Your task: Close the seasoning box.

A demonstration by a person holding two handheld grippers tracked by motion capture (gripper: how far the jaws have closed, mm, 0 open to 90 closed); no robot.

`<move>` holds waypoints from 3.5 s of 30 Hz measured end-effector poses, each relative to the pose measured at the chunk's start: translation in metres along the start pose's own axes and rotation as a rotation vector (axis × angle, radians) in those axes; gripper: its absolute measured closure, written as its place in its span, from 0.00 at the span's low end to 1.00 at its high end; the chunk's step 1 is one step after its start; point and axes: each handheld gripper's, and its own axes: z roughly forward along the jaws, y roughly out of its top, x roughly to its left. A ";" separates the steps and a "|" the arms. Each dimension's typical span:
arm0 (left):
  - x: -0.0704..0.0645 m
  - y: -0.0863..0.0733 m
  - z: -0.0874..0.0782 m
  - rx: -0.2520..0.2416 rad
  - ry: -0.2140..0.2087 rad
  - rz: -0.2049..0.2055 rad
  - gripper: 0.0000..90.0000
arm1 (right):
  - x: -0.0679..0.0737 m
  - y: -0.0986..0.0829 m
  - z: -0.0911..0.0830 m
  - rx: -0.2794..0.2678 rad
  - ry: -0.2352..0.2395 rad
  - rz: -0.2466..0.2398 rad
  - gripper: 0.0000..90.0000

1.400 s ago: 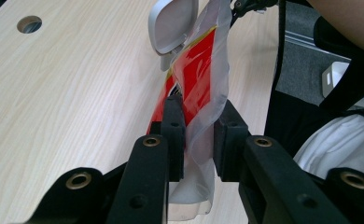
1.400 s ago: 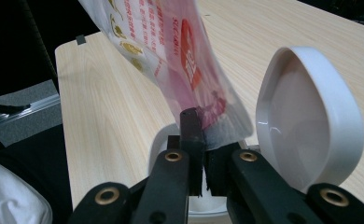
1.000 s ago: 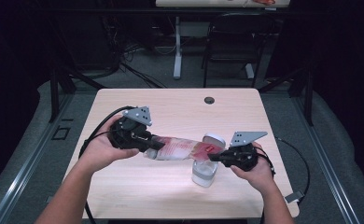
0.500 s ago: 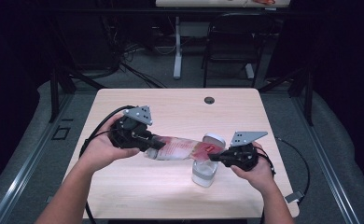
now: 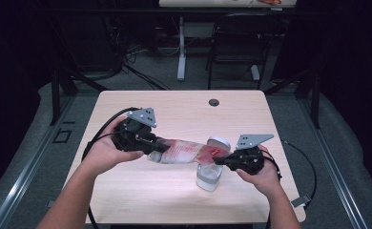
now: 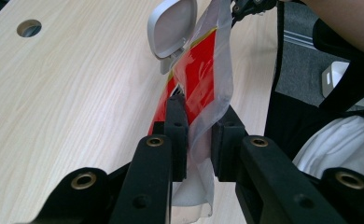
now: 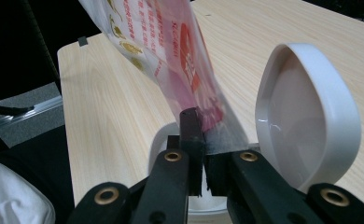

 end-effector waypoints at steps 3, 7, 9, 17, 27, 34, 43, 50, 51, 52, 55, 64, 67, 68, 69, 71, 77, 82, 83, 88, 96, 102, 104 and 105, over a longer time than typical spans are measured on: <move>0.000 0.000 0.000 -0.002 0.000 0.002 0.88 | 0.000 0.000 0.000 0.001 -0.001 -0.001 0.97; 0.000 0.001 0.000 -0.002 -0.001 0.002 0.88 | -0.001 0.000 0.000 0.001 0.002 0.000 0.97; 0.000 0.001 0.000 -0.002 -0.001 0.003 0.88 | -0.001 0.000 0.000 0.001 0.002 0.000 0.97; 0.000 0.001 0.000 -0.002 -0.004 0.004 0.88 | -0.001 -0.001 0.000 -0.001 0.004 0.003 0.97; 0.000 0.002 0.001 -0.006 -0.003 -0.002 0.88 | -0.002 -0.001 0.000 0.000 0.004 0.004 0.97; 0.000 0.003 0.001 -0.006 -0.004 0.002 0.88 | -0.002 -0.001 0.000 0.001 0.003 0.003 0.97; 0.000 0.003 0.001 -0.006 -0.005 0.003 0.88 | -0.002 -0.001 0.000 0.003 0.006 0.005 0.97; 0.000 0.004 0.001 -0.005 -0.007 0.001 0.89 | -0.002 -0.001 0.000 0.002 0.005 0.005 0.97; 0.000 0.004 0.001 -0.005 -0.006 0.001 0.89 | -0.002 -0.001 0.000 0.003 0.005 0.005 0.97; 0.000 0.004 0.001 -0.005 -0.006 0.001 0.89 | -0.002 -0.001 0.000 0.003 0.005 0.005 0.97; 0.000 0.005 0.001 -0.004 -0.006 0.006 0.89 | -0.002 -0.001 0.000 0.003 0.005 0.005 0.97; -0.001 0.006 0.001 -0.007 -0.008 0.004 0.89 | -0.002 -0.002 0.000 0.002 0.016 0.011 0.98; 0.000 0.006 0.000 -0.005 -0.010 0.006 0.89 | -0.002 -0.002 0.000 0.005 0.021 0.012 0.98; 0.000 0.006 0.000 -0.005 -0.010 0.006 0.89 | -0.002 -0.002 0.000 0.006 0.024 0.012 0.98; -0.001 0.007 0.000 -0.004 -0.008 0.008 0.89 | -0.002 -0.002 -0.001 0.010 0.034 0.008 0.98; -0.001 0.006 0.000 -0.006 -0.009 0.007 0.89 | -0.002 -0.002 -0.001 0.013 0.040 0.006 0.98; -0.001 0.007 -0.002 -0.010 -0.012 0.001 0.89 | -0.001 -0.001 -0.002 0.017 0.059 0.008 0.99; -0.002 0.007 -0.002 -0.010 -0.014 -0.001 0.89 | 0.000 -0.002 -0.003 0.019 0.071 0.014 0.99; -0.003 0.007 -0.002 -0.016 -0.016 -0.008 0.89 | 0.000 -0.002 -0.004 0.021 0.075 0.016 0.99; -0.004 0.008 -0.004 -0.014 -0.016 -0.002 0.89 | 0.001 -0.002 -0.005 0.019 0.080 0.016 0.99; -0.004 0.008 -0.006 -0.015 -0.013 -0.006 0.89 | 0.002 -0.001 -0.003 0.020 0.103 0.025 0.99; -0.004 0.009 -0.006 -0.020 -0.016 -0.008 0.89 | 0.001 -0.001 -0.004 0.023 0.110 0.028 0.99; -0.003 0.009 -0.006 -0.022 -0.016 -0.011 0.89 | 0.002 -0.001 -0.004 0.023 0.119 0.033 0.99; -0.003 0.009 -0.006 -0.020 -0.016 -0.008 0.89 | 0.002 -0.001 -0.004 0.024 0.120 0.033 0.99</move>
